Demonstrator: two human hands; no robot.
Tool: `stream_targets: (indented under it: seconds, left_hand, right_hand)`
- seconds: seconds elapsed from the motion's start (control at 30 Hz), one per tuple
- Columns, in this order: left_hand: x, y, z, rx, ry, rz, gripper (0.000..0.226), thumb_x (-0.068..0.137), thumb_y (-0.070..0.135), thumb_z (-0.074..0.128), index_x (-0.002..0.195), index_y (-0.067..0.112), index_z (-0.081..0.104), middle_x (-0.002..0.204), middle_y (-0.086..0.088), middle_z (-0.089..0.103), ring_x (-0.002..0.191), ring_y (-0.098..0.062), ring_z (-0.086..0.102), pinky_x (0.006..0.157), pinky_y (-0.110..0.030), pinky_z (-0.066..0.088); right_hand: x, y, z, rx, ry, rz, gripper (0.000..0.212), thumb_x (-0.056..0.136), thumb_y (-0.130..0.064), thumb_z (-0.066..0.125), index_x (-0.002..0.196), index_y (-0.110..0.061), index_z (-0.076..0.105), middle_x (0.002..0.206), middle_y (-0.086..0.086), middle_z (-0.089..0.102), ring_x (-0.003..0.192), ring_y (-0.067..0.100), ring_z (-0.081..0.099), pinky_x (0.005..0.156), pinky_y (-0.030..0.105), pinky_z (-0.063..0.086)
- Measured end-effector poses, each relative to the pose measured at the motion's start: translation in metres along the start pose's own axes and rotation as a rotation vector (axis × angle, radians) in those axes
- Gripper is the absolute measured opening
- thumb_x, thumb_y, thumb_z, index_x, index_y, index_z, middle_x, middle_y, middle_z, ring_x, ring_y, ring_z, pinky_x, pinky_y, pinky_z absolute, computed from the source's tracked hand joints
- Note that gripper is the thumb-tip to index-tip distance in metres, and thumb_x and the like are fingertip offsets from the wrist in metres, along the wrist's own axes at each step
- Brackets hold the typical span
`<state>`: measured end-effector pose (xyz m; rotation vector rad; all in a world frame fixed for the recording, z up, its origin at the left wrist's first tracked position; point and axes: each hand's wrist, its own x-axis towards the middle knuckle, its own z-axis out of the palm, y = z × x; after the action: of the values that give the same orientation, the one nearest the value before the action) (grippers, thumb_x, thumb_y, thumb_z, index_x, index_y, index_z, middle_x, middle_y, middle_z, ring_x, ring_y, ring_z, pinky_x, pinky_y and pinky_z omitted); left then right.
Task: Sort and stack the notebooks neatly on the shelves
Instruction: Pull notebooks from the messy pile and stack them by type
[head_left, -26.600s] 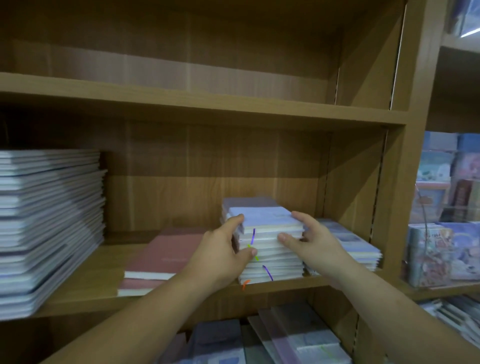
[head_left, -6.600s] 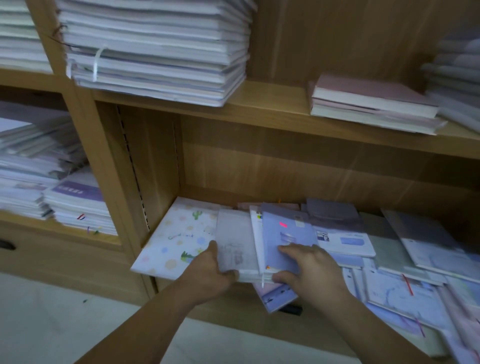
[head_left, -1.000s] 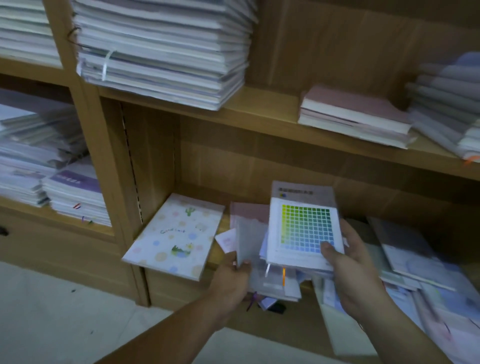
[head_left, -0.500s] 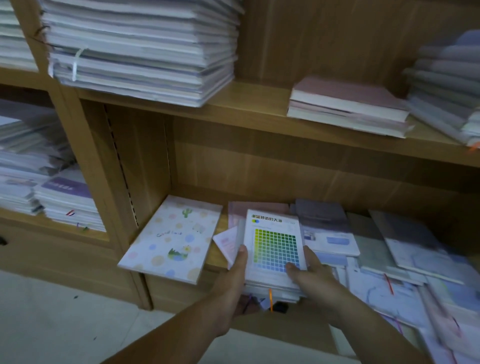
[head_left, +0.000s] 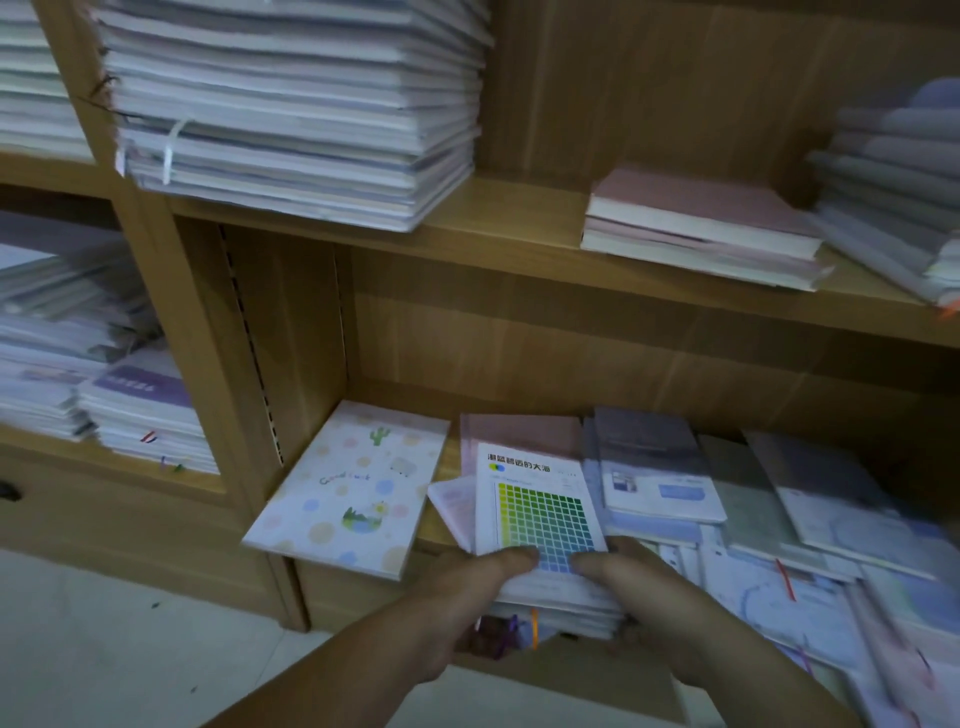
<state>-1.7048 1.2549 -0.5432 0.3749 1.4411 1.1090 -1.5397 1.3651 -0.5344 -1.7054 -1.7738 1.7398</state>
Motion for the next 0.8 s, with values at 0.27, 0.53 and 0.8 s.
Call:
stream_targets:
  seconds: [0.27, 0.53, 0.8]
  left_hand:
    - [-0.016, 0.0, -0.019, 0.237, -0.129, 0.257, 0.046, 0.087, 0.038, 0.08, 0.128, 0.023, 0.066, 0.111, -0.001, 0.077, 0.094, -0.022, 0.075, 0.075, -0.035, 0.059]
    - [-0.035, 0.031, -0.036, 0.507, -0.095, 0.617, 0.067, 0.089, 0.031, 0.078, 0.144, 0.034, 0.039, 0.122, 0.029, 0.065, 0.115, 0.002, 0.064, 0.088, -0.017, 0.055]
    - [0.005, 0.035, -0.021, 0.552, 0.105, 0.788, 0.095, 0.086, 0.019, 0.08, 0.153, 0.046, 0.018, 0.131, 0.025, 0.06, 0.122, 0.003, 0.06, 0.096, -0.031, 0.058]
  right_hand:
    - [-0.008, 0.004, -0.008, 0.248, -0.204, -0.118, 0.068, 0.078, -0.044, 0.086, 0.136, -0.035, 0.05, 0.124, -0.004, 0.072, 0.111, 0.023, 0.071, 0.101, 0.048, 0.052]
    - [-0.028, -0.02, -0.015, 0.116, 0.059, -0.537, 0.079, 0.089, -0.011, 0.075, 0.143, -0.05, 0.033, 0.12, -0.022, 0.068, 0.113, 0.005, 0.066, 0.094, 0.038, 0.058]
    - [-0.024, -0.029, -0.007, -0.014, 0.245, -0.655, 0.087, 0.094, 0.0, 0.063, 0.14, -0.056, 0.014, 0.131, -0.015, 0.057, 0.122, 0.008, 0.057, 0.1, 0.041, 0.054]
